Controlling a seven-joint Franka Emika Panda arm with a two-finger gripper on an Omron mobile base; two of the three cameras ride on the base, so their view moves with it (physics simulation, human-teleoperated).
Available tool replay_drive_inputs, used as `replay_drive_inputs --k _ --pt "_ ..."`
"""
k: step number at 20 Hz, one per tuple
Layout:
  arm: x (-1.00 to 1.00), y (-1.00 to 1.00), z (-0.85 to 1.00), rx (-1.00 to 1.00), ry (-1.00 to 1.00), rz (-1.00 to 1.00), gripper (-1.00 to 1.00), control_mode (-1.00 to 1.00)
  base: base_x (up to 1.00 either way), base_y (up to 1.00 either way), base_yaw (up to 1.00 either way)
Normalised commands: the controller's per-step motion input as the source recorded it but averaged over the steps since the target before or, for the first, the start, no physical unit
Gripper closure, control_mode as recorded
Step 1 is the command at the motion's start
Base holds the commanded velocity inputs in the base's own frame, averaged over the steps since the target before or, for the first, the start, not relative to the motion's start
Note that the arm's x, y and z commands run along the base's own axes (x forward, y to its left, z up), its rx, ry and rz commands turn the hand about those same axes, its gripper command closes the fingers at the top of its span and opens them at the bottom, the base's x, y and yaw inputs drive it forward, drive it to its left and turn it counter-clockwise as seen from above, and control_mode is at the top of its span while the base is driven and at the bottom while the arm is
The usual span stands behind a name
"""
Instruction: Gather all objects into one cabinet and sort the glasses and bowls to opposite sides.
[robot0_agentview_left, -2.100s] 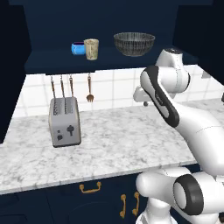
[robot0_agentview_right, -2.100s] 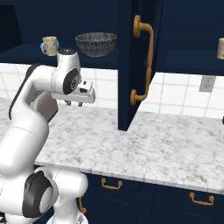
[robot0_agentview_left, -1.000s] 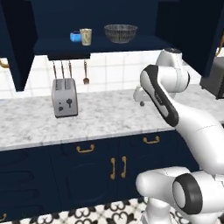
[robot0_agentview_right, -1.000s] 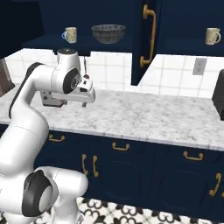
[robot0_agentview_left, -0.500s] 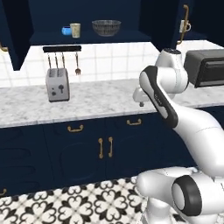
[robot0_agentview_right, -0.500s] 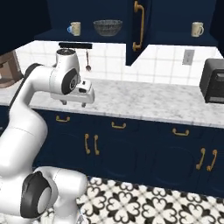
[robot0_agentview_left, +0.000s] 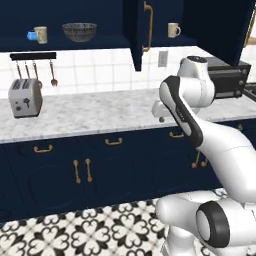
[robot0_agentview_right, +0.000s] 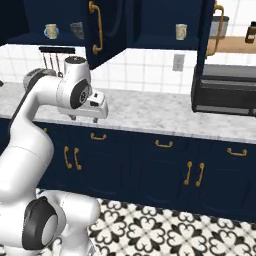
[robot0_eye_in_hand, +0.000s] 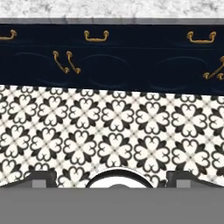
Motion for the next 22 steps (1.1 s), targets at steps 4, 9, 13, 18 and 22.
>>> replay_drive_inputs --k 4,9,13,18,22 --pt "0.0 0.0 0.0 0.0 0.0 0.0 -1.0 1.0 0.0 -0.82 0.0" --pt "0.0 0.0 0.0 0.0 0.0 0.0 -1.0 1.0 0.37 -0.28 0.0" --pt "0.0 0.0 0.0 0.0 0.0 0.0 -1.0 1.0 0.79 -0.04 0.0" --pt "0.0 0.0 0.0 0.0 0.0 0.0 -1.0 1.0 0.79 -0.29 0.0" --pt "0.0 0.0 0.0 0.0 0.0 0.0 -1.0 1.0 0.79 -0.53 0.0"
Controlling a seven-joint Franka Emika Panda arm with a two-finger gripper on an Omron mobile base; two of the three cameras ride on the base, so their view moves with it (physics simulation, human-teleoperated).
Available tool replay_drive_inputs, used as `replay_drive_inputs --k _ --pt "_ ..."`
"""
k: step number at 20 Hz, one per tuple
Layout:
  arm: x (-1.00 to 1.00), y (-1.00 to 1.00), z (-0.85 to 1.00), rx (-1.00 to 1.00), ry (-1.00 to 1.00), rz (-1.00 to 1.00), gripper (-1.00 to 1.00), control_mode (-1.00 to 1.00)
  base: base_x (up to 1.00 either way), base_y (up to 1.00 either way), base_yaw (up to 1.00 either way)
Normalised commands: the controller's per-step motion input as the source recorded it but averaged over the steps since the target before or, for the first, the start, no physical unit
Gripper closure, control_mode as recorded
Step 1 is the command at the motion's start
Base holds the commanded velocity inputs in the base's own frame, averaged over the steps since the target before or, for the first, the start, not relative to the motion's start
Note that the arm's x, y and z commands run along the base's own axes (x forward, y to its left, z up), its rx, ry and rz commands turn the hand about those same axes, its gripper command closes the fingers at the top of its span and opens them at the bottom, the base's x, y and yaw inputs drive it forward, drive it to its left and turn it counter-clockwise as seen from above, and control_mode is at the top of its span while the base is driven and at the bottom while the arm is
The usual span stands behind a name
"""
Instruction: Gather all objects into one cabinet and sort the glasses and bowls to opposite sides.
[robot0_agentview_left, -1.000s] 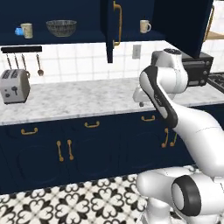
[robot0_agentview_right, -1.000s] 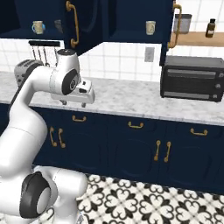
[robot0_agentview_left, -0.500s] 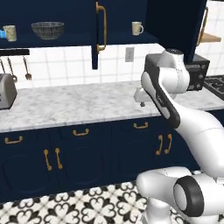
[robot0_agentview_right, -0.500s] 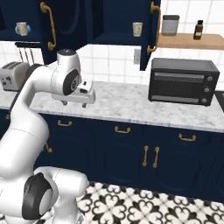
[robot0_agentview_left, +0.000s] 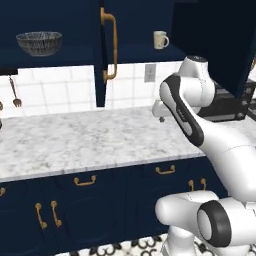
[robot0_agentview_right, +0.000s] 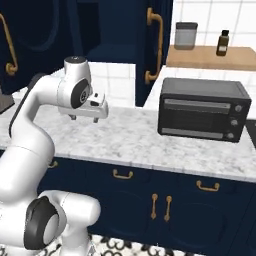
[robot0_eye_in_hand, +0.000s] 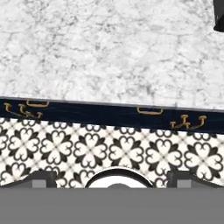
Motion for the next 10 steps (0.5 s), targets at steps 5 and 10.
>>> replay_drive_inputs --k 5,10 --pt "0.0 0.0 0.0 0.0 0.0 0.0 -1.0 1.0 0.92 -0.46 0.0" --pt "0.0 0.0 0.0 0.0 0.0 0.0 -1.0 1.0 1.0 -0.12 0.0"
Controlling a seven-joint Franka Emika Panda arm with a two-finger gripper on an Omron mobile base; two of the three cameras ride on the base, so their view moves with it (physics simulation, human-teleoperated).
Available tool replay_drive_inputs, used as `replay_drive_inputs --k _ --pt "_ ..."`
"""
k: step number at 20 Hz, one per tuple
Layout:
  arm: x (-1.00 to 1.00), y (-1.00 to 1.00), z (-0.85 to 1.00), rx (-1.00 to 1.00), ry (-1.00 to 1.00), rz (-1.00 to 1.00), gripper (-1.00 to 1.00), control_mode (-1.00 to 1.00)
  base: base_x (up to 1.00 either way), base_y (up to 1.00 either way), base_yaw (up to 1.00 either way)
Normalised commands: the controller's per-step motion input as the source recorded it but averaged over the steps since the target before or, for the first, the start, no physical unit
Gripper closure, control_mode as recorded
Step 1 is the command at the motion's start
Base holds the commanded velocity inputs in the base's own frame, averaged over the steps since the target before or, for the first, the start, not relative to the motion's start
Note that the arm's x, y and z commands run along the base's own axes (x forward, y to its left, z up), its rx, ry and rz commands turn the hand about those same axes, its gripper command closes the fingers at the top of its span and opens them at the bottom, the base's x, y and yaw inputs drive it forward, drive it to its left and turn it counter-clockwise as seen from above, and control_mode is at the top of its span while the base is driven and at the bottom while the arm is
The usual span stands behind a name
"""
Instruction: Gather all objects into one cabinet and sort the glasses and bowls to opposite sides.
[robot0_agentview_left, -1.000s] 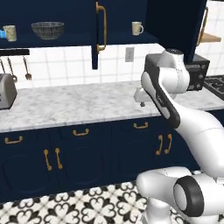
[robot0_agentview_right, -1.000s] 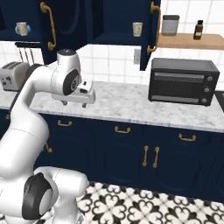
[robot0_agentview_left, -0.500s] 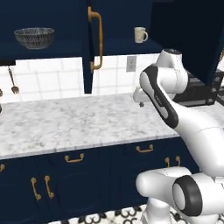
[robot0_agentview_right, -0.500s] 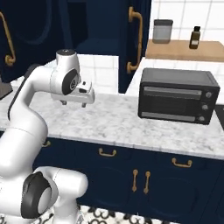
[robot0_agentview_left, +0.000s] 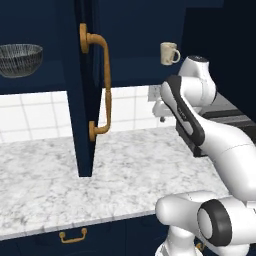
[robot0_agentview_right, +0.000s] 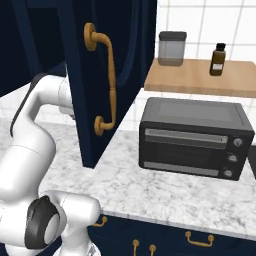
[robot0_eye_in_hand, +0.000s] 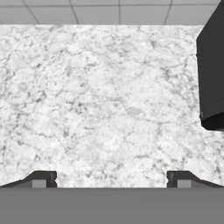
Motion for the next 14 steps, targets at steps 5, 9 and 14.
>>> replay_drive_inputs --k 5,9,14 --pt "0.0 0.0 0.0 0.0 0.0 0.0 -1.0 1.0 1.0 -0.08 0.0" --pt "0.0 0.0 0.0 0.0 0.0 0.0 -1.0 1.0 0.89 -0.04 0.0" --pt "0.0 0.0 0.0 0.0 0.0 0.0 -1.0 1.0 0.48 0.0 0.0"
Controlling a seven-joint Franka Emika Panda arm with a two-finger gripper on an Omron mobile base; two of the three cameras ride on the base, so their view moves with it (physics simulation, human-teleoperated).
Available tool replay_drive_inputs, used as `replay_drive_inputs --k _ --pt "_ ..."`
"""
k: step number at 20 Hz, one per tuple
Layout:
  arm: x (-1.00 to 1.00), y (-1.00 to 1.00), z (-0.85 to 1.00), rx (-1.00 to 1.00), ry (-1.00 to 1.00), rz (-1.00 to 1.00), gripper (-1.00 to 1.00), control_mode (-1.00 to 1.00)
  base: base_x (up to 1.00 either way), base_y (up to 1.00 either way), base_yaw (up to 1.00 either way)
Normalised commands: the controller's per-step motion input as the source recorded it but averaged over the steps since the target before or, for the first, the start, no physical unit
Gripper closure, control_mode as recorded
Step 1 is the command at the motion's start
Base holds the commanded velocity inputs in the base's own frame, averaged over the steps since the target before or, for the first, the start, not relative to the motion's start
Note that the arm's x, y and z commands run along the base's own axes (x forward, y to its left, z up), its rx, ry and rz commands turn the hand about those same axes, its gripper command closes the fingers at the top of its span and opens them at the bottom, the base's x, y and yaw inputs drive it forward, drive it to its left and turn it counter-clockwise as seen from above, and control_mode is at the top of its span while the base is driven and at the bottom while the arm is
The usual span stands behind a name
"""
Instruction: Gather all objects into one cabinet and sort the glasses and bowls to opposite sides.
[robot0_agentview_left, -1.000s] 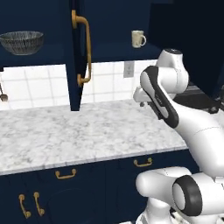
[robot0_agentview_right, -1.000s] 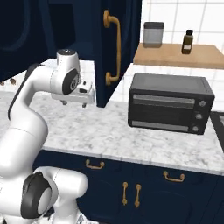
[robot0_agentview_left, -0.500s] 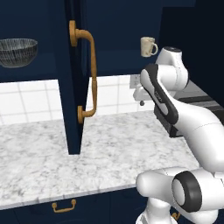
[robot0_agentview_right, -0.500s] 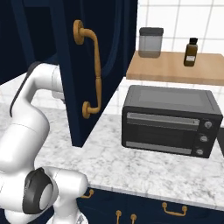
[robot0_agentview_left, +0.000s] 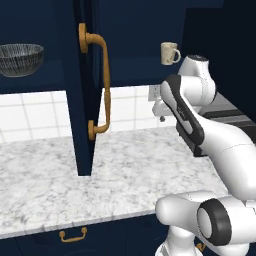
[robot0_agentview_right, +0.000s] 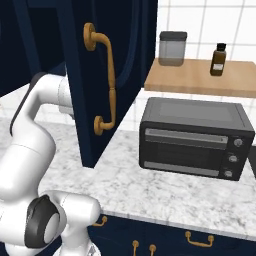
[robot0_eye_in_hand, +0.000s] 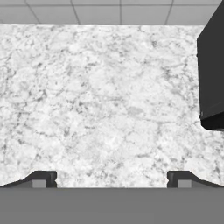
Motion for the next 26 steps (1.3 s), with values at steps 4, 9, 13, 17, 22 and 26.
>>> replay_drive_inputs --k 4,9,13,17,22,26 --pt "0.0 0.0 0.0 0.0 0.0 0.0 -1.0 1.0 0.37 0.0 -0.01" --pt "0.0 0.0 0.0 0.0 0.0 0.0 -1.0 1.0 0.36 0.0 -0.02" --pt "0.0 0.0 0.0 0.0 0.0 0.0 -1.0 1.0 0.3 0.0 -0.01" --pt "0.11 0.0 0.2 0.0 -0.09 -0.01 -1.0 -1.0 0.05 0.0 0.0" --pt "0.24 0.0 0.47 0.0 -0.18 -0.04 -1.0 -1.0 0.0 0.0 0.0" --pt "0.25 0.0 0.43 0.0 -0.14 -0.05 -1.0 -1.0 0.0 0.0 0.0"
